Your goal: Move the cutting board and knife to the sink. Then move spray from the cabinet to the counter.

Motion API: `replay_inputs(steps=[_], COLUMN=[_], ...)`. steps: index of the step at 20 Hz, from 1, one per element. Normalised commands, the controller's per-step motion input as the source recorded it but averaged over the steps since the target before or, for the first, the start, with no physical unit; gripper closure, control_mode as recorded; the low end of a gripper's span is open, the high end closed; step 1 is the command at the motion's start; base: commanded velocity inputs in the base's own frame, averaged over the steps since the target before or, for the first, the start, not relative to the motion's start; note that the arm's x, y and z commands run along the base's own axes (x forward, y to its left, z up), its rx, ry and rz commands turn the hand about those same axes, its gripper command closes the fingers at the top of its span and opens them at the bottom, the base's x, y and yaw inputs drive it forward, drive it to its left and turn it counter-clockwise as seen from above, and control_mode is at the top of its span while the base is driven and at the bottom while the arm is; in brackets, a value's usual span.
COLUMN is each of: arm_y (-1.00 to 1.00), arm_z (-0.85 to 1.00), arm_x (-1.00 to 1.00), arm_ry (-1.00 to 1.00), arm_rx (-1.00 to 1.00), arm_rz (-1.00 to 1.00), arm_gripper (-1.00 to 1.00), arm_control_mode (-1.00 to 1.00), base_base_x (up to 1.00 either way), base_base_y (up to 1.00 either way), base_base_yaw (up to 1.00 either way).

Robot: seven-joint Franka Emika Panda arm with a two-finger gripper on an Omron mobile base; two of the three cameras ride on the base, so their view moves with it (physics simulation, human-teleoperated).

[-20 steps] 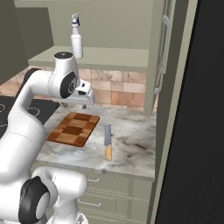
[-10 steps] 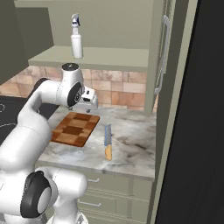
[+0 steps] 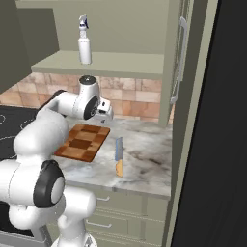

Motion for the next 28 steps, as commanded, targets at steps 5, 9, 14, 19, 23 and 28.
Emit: replay_inputs(steps=[5, 9, 14, 19, 23, 28], arm_y=[0.00, 0.00, 0.00, 0.00, 0.00, 0.00], arm_z=[-0.29, -0.37, -0.43, -0.42, -0.40, -0.38], arm_x=[0.75, 0.70, 0.67, 0.58, 0.47, 0.44], arm_ry=[0.00, 0.00, 0.00, 0.00, 0.00, 0.00], arm_rx=[0.01, 0.00, 0.00, 0.00, 0.00, 0.00], arm_rz=[0.00, 0.00, 0.00, 0.00, 0.00, -0.01], arm_gripper=[-1.00, -1.00, -1.00, -1.00, -1.00, -1.00], arm_control_mode=[-1.00, -1.00, -1.00, -1.00, -1.00, -1.00], base_base_x=[0.00, 0.00, 0.00, 0.00, 0.00, 0.00], base_base_y=[0.00, 0.00, 0.00, 0.00, 0.00, 0.00], base_base_yaw=[0.00, 0.00, 0.00, 0.00, 0.00, 0.00])
